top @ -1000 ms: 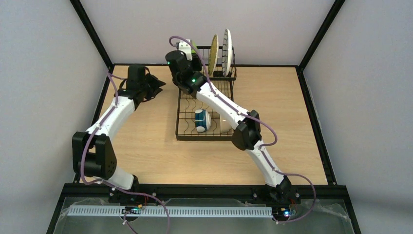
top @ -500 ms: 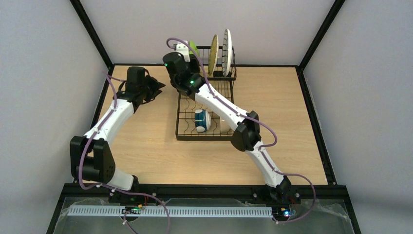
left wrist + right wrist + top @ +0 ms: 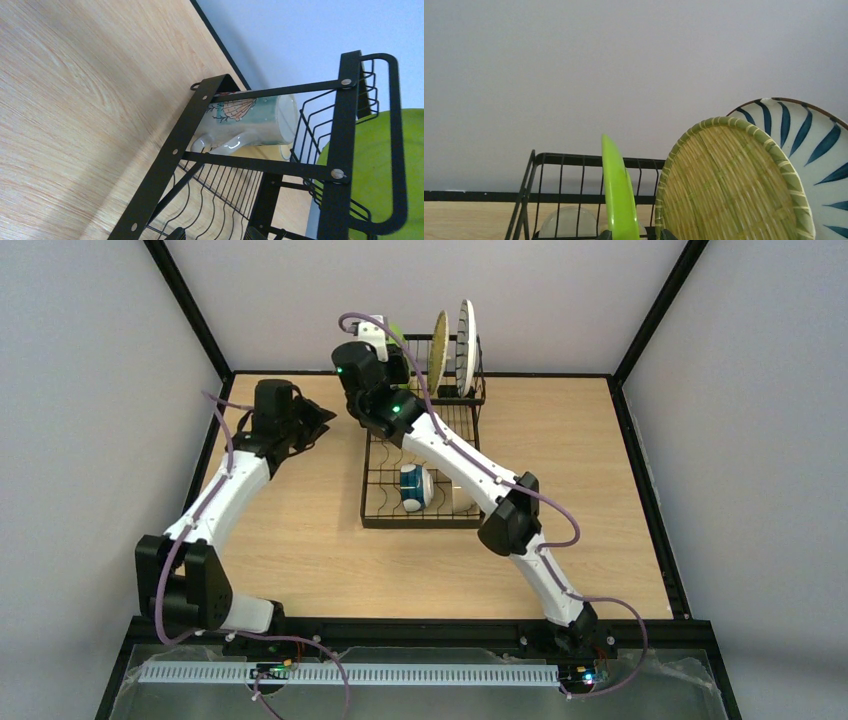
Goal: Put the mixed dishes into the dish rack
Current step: Reset both arms
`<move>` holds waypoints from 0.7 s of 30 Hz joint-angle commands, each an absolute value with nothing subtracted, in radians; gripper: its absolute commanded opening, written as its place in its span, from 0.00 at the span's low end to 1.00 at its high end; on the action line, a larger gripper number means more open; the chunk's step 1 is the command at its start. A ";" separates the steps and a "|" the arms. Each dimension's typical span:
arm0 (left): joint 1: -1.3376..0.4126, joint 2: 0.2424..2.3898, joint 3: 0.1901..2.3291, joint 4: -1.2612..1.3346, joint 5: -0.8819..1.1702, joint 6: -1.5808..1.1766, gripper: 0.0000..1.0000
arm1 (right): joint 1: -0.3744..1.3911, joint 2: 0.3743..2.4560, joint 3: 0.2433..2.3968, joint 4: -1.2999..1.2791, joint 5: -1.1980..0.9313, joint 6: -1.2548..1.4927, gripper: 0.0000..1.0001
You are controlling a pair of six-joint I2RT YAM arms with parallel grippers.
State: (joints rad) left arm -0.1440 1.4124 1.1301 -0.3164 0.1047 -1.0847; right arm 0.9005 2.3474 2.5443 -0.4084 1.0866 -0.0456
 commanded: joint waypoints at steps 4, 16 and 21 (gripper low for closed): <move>-0.149 1.337 1.095 -0.346 0.083 -1.096 0.68 | 0.936 2.273 2.553 -0.381 1.122 -0.098 0.53; -0.150 1.206 1.073 -0.406 0.042 -1.048 0.68 | 0.976 2.109 2.540 -0.547 1.021 -0.031 0.61; -0.149 1.207 1.208 -0.477 -0.034 -0.921 0.68 | 0.974 1.968 2.482 -0.588 0.958 -0.057 0.66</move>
